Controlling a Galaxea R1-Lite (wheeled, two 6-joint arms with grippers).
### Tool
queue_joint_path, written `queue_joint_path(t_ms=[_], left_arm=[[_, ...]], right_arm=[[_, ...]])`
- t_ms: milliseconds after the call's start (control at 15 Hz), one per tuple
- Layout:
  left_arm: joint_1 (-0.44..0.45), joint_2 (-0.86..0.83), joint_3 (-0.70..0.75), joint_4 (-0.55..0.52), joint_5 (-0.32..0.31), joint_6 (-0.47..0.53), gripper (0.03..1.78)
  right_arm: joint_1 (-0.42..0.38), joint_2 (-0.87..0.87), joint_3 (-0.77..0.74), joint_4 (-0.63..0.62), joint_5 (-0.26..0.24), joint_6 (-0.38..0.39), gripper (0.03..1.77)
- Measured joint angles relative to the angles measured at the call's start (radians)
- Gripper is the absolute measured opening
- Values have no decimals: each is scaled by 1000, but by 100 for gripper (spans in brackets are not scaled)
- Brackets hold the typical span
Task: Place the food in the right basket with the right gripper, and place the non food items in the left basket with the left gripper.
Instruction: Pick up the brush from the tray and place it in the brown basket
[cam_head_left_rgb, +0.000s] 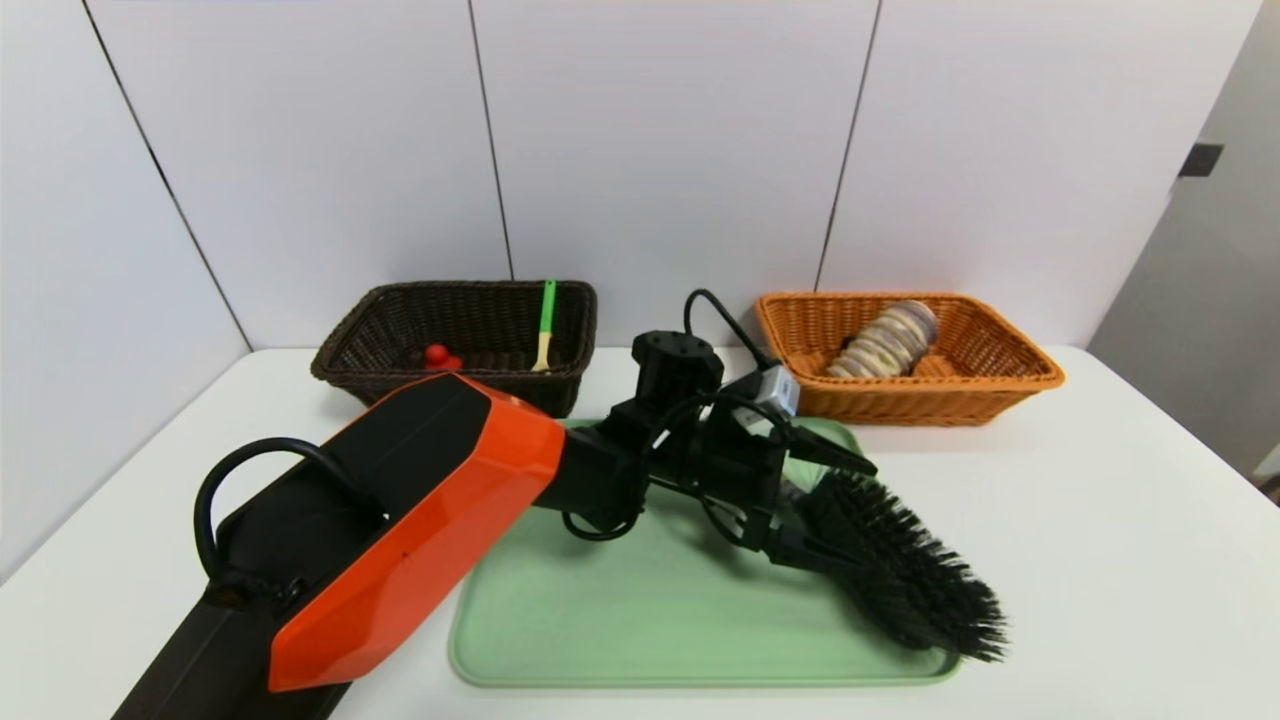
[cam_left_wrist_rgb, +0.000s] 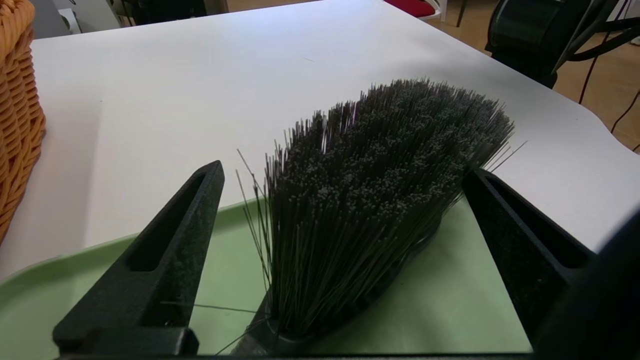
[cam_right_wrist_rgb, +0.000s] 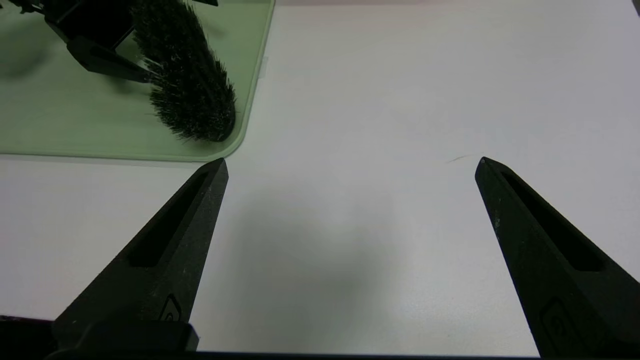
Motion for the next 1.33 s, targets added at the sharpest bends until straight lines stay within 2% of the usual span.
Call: queue_joint_path(t_ms=[1333], left_arm=[[-18,62,-74,3,3,-11,169]], right_arm=[[1,3,2,0,-1,13,171]])
